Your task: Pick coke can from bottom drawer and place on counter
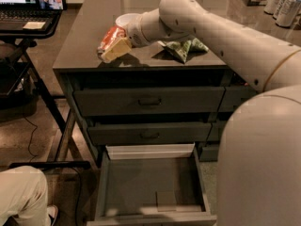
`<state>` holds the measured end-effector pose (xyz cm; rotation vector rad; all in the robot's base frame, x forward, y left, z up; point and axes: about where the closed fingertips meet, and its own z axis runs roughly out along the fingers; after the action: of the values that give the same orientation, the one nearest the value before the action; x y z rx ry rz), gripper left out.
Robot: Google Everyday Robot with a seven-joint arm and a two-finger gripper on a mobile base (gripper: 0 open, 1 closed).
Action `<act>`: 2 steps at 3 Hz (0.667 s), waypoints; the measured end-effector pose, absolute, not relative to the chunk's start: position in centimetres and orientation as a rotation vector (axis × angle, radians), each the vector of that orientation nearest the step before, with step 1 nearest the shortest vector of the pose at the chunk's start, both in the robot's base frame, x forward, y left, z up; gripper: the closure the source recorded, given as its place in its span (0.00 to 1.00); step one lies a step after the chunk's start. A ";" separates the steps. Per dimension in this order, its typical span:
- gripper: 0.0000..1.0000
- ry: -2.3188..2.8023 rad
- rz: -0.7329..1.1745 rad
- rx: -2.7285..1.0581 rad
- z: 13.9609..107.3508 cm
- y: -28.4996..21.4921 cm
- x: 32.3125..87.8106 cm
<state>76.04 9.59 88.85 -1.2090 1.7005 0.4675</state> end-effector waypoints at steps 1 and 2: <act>0.81 1.748 0.497 -1.140 87.8 9.1 77.3; 0.58 1.799 0.513 -1.068 86.4 8.1 78.2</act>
Offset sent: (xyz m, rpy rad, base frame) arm 0.0325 -0.0337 -0.0379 0.0928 0.1325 -0.1735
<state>78.20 8.11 86.40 -1.0676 1.7990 0.5133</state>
